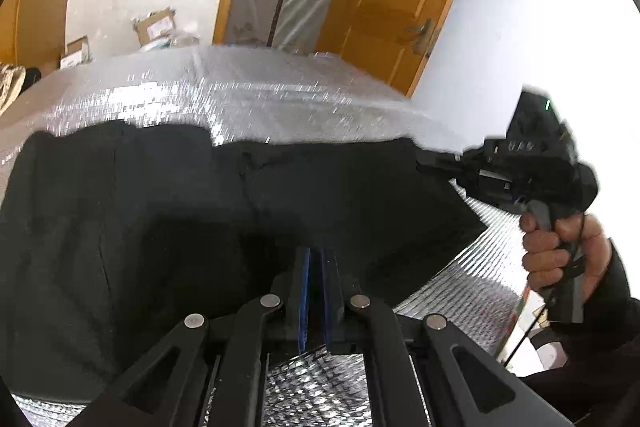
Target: Fold clothes
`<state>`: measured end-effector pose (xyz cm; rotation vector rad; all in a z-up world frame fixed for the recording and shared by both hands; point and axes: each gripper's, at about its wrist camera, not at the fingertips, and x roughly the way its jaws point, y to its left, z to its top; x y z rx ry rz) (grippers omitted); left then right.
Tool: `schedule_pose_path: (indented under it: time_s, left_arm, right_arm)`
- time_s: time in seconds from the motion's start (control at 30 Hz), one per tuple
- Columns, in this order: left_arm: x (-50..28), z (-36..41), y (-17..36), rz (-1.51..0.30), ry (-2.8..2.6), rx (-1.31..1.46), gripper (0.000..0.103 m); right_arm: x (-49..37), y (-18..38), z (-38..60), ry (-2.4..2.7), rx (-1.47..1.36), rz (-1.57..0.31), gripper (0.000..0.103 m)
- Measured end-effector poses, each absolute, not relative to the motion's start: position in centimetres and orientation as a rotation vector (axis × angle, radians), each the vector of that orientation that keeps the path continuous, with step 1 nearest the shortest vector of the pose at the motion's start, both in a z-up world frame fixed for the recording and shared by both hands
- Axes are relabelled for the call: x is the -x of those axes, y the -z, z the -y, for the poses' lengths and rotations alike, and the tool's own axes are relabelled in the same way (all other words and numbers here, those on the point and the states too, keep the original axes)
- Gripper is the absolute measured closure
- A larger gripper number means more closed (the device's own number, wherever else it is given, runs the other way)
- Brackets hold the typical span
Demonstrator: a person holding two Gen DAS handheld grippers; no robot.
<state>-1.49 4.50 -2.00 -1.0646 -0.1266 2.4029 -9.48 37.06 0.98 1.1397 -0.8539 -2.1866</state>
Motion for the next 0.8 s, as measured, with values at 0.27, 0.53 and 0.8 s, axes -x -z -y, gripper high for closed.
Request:
schedule_pose_path:
  time_s: [0.27, 0.53, 0.8]
  left_arm:
    - [1.1, -4.2, 2.6, 0.146, -2.395, 1.04, 0.099]
    - [1.1, -3.8, 2.8, 0.177, -2.379, 1.039, 0.099]
    - [1.0, -3.5, 3.1, 0.185, -2.373, 1.038, 0.099]
  right_arm:
    - [13.5, 0.0, -27.8, 2.065, -1.262, 0.58, 0.098]
    - [16.2, 0.7, -27.9, 2.074, -1.235, 0.715, 0.103]
    - [15.8, 1.0, -33.8, 2.167, -1.189, 0.921, 0.103]
